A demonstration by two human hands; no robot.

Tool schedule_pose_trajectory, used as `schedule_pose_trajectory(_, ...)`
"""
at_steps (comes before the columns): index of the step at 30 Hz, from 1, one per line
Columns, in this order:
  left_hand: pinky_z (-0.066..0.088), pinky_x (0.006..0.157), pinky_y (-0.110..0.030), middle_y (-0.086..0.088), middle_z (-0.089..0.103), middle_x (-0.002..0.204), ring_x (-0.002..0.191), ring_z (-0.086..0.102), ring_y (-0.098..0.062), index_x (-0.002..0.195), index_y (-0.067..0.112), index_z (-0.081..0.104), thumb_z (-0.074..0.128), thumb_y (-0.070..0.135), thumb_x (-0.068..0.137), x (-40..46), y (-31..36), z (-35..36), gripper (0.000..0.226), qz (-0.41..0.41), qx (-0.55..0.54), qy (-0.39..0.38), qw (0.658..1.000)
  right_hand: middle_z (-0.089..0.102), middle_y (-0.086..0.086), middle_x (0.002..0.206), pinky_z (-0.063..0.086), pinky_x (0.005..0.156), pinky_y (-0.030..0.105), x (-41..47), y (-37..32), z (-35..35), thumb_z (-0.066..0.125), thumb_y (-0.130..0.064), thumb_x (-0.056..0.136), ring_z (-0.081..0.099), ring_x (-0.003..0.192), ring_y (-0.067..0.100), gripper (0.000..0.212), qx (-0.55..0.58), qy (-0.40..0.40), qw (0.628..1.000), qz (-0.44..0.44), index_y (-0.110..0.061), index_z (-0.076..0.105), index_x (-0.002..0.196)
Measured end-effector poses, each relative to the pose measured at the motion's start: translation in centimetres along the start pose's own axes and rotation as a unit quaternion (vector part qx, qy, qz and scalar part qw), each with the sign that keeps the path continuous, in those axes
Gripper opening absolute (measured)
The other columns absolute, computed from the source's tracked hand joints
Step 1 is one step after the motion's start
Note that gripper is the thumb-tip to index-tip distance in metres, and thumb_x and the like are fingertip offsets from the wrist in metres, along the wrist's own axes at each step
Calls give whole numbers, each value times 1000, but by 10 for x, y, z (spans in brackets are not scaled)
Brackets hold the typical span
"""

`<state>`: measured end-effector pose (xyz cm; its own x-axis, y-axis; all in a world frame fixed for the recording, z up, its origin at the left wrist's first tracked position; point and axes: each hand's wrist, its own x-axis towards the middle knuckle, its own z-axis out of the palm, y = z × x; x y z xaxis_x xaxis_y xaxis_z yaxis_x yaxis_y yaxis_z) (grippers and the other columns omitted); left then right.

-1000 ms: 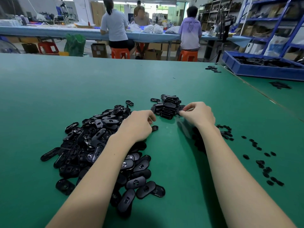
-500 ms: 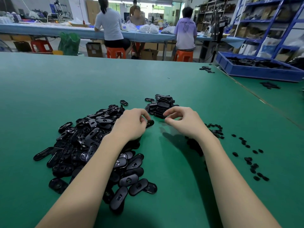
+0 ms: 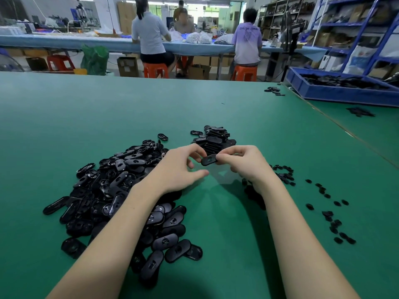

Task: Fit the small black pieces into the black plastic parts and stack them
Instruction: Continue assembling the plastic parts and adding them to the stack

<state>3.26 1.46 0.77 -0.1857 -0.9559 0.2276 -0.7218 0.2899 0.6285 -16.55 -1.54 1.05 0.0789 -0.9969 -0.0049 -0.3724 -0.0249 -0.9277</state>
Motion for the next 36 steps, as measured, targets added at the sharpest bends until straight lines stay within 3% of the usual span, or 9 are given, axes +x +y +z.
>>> schedule_pose_trajectory(5,37,63,-8,16,67,94,81,61,-4,107,34,62,84,36,75,0,1,3,39,44,10,0,999,72,-17,71,36,51,13,2,2,0,75,-25,87,51,48,-11,6,1,-7,1000,-8,-27,80,84)
schedule_pose_trajectory(9,41,67,-11,13,66,97,78,62,-6,120,37,57,82,24,78,1,0,4,51,69,-21,3,997,68,-24,62,37,47,5,1,3,-4,74,-22,90,53,51,-13,9,-8,-41,999,-26,-26,81,93)
schedule_pose_trajectory(15,43,70,-16,19,68,97,81,64,-6,111,38,60,76,18,81,3,3,13,40,114,4,13,993,58,-21,50,31,42,5,1,4,-3,78,-24,89,51,44,-7,25,7,-47,999,-14,-28,73,112)
schedule_pose_trajectory(19,46,68,-21,15,66,84,75,62,-7,105,37,62,76,20,82,4,2,15,32,113,7,25,993,64,-16,58,34,43,12,-1,3,-4,80,-22,86,46,47,2,28,34,-56,998,-4,-28,71,113)
schedule_pose_trajectory(23,50,69,-26,15,67,82,75,61,-5,93,36,66,73,26,86,4,2,13,13,113,28,44,992,78,-10,82,39,48,14,-5,1,-8,77,-21,88,50,53,3,24,0,-92,996,-8,-29,72,110)
schedule_pose_trajectory(27,43,65,-18,15,68,85,74,62,-5,92,33,66,72,24,87,3,0,14,12,96,15,34,995,79,-5,90,40,49,11,-5,1,-6,74,-12,89,53,53,1,23,-3,-93,996,-12,-23,73,110)
schedule_pose_trajectory(29,43,65,-12,15,69,84,73,63,-4,95,33,67,71,21,87,2,-1,14,14,83,4,34,996,79,-3,93,47,62,12,-4,1,-3,75,-6,88,64,66,0,28,-2,-100,995,-23,-21,73,111)
schedule_pose_trajectory(32,41,65,-5,15,68,81,72,63,-2,93,32,70,68,17,86,1,0,14,17,56,-5,26,998,79,-4,97,53,87,26,-3,2,0,80,-5,82,71,86,8,34,-1,-113,993,-38,-22,73,110)
schedule_pose_trajectory(36,44,68,-6,10,71,82,74,65,-5,90,29,72,69,13,85,2,3,9,16,27,-41,51,997,75,-15,91,46,67,16,-1,5,4,89,-24,75,64,70,-3,30,-90,-63,993,-50,-37,73,97)
